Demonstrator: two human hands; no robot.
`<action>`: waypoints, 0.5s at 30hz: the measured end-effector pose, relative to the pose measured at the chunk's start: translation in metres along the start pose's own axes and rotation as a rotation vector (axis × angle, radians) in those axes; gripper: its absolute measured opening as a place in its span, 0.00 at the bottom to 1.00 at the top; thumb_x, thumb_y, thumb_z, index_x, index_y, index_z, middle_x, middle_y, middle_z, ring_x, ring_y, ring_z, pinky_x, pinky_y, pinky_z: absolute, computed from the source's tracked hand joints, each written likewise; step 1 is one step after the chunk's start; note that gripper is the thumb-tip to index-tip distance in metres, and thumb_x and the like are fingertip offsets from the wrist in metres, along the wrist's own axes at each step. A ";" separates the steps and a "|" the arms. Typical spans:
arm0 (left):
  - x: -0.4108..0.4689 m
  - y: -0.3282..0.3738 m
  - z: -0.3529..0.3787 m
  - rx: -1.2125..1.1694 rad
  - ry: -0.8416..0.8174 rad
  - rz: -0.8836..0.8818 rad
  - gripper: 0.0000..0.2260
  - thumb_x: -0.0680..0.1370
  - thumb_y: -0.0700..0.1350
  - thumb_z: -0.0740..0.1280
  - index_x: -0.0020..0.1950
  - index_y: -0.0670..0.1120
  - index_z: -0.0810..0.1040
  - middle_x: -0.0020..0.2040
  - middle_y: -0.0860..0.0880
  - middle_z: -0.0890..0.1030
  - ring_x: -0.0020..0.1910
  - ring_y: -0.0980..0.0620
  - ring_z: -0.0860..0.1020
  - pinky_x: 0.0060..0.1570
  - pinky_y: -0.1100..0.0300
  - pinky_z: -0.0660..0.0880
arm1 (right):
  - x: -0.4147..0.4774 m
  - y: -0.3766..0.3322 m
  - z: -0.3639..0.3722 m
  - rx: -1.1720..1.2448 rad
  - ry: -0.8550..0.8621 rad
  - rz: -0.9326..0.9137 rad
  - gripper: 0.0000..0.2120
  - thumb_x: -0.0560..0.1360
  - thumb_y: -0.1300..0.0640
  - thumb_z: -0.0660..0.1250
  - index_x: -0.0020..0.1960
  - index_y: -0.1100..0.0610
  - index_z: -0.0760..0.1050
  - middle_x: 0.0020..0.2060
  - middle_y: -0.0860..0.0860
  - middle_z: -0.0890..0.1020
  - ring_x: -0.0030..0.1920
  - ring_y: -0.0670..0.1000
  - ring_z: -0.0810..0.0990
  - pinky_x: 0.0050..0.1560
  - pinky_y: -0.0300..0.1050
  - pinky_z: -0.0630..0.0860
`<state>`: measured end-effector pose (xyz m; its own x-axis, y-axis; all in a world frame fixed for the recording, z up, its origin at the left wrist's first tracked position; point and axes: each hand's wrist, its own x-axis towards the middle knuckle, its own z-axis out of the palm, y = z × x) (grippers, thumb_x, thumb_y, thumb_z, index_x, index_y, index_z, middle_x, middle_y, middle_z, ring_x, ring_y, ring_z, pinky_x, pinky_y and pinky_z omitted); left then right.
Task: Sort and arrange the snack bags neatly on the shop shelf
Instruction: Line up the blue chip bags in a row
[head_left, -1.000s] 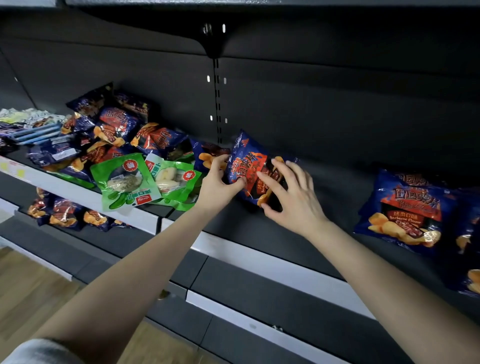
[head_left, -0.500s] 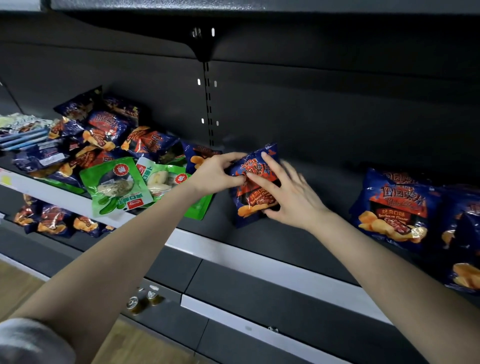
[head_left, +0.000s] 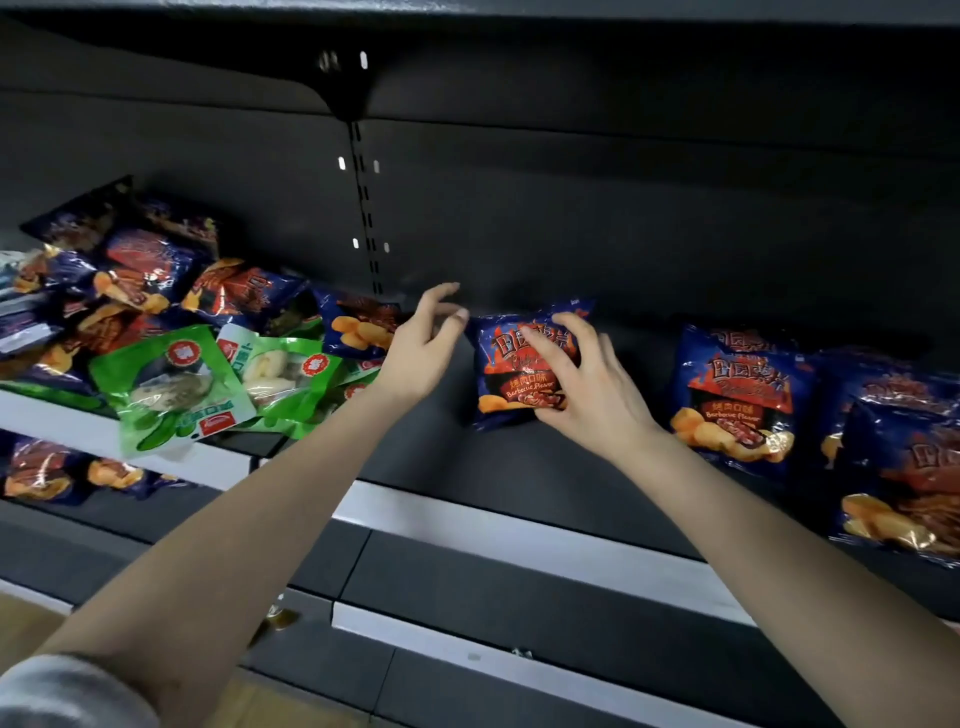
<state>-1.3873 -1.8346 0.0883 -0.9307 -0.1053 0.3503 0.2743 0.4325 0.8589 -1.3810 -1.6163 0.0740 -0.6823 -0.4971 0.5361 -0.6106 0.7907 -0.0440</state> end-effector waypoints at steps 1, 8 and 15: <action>0.001 -0.001 0.005 -0.013 0.027 -0.021 0.16 0.82 0.47 0.57 0.69 0.51 0.67 0.53 0.54 0.76 0.44 0.60 0.73 0.50 0.62 0.70 | -0.003 0.004 -0.003 -0.023 0.027 0.013 0.42 0.64 0.55 0.76 0.74 0.51 0.61 0.69 0.59 0.62 0.59 0.65 0.70 0.53 0.61 0.76; 0.004 -0.006 0.054 0.025 -0.080 -0.031 0.15 0.81 0.47 0.54 0.67 0.51 0.69 0.61 0.50 0.77 0.62 0.53 0.72 0.59 0.63 0.64 | -0.027 0.027 -0.031 -0.136 0.088 0.139 0.40 0.65 0.53 0.76 0.73 0.53 0.62 0.69 0.62 0.65 0.57 0.66 0.72 0.57 0.63 0.72; 0.003 0.008 0.112 0.043 -0.169 0.014 0.15 0.80 0.48 0.55 0.66 0.52 0.69 0.55 0.55 0.76 0.54 0.58 0.71 0.53 0.68 0.62 | -0.072 0.048 -0.062 -0.219 0.073 0.270 0.38 0.65 0.50 0.76 0.71 0.54 0.65 0.68 0.62 0.67 0.58 0.66 0.73 0.58 0.64 0.70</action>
<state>-1.4146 -1.7309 0.0546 -0.9552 0.0515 0.2915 0.2806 0.4712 0.8362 -1.3358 -1.5206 0.0860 -0.7721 -0.2388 0.5890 -0.3058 0.9520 -0.0149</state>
